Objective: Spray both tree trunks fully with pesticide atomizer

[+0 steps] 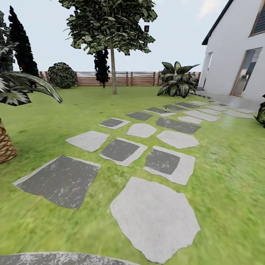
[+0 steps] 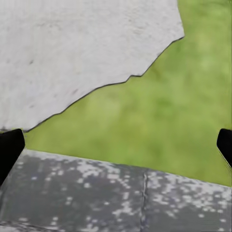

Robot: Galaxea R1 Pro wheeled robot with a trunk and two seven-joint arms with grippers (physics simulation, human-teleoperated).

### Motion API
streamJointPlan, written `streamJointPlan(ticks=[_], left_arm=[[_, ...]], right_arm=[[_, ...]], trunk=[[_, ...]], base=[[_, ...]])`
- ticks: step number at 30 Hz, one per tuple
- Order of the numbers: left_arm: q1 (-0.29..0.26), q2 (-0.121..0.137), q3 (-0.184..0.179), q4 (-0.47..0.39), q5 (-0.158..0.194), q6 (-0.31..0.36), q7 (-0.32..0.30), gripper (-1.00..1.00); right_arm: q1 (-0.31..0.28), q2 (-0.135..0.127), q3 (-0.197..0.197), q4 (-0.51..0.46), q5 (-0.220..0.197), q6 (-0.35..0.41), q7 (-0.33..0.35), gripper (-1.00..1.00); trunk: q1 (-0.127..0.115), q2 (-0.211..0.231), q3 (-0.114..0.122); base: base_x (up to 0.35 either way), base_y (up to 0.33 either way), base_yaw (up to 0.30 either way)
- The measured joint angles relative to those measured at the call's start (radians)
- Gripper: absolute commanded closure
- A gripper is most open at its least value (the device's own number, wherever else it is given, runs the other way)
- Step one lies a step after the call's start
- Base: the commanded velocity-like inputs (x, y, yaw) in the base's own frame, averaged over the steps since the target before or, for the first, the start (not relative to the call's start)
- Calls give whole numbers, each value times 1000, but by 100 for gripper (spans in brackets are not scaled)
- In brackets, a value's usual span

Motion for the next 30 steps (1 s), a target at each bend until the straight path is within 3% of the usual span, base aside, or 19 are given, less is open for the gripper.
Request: streamJointPlan(ticks=[30], left_arm=[[0, 0, 0, 0, -1, 0, 0, -100]], right_arm=[[0, 1, 1, 0, 0, 0, 0, -100]], trunk=[[0, 0, 0]], base=[[340, 0, 0]])
